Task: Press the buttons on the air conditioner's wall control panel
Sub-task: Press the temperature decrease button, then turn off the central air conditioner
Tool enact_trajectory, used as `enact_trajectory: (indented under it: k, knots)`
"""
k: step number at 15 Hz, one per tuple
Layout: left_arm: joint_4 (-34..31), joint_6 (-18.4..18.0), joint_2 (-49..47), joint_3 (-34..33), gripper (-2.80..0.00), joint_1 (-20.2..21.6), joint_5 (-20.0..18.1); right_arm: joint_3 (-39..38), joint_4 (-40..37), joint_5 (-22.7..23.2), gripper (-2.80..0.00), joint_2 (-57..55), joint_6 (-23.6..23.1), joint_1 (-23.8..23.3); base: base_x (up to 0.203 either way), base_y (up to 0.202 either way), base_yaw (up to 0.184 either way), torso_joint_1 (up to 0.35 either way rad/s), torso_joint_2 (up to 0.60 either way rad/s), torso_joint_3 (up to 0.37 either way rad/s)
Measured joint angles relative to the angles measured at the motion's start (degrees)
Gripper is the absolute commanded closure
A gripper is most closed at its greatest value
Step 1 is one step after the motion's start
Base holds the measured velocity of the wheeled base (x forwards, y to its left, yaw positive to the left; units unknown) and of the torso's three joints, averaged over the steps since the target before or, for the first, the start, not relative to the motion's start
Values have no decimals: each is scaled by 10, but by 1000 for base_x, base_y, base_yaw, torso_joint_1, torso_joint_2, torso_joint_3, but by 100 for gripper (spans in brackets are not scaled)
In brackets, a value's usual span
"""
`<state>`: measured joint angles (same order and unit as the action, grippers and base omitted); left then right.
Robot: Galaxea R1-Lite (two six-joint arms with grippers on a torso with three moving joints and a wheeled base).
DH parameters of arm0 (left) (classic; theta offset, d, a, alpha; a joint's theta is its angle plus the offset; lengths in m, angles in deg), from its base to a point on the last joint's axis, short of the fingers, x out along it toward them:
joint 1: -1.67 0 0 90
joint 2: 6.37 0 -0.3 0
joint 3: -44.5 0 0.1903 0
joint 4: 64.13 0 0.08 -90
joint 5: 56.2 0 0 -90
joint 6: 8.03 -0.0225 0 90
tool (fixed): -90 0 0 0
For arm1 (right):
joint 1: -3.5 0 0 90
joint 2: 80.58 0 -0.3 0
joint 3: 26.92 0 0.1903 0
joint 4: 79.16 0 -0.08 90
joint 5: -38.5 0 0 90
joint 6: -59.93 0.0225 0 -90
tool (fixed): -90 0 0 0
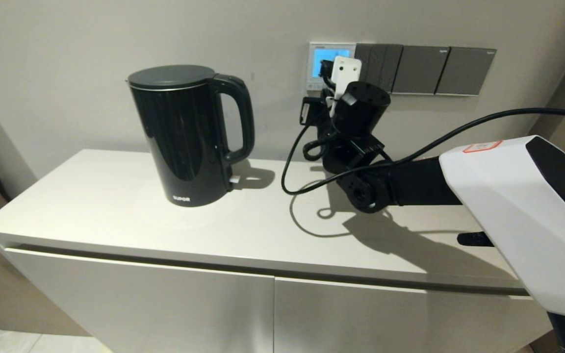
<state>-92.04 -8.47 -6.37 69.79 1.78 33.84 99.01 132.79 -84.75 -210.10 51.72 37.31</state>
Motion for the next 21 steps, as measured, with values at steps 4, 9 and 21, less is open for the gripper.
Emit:
enact_trajectory:
  k: [4,9,21]
  knots:
    - [0,0,0,0,0,0,0,-20,5,0,0,25,0,9,0,0,0,0,0,0]
    - [0,0,0,0,0,0,0,-91,24,-4,0,81,-4,48,0,0,0,0,0,0]
    - [0,0,0,0,0,0,0,-462,19,-25,0,427,-82,-44,0,0,0,0,0,0]
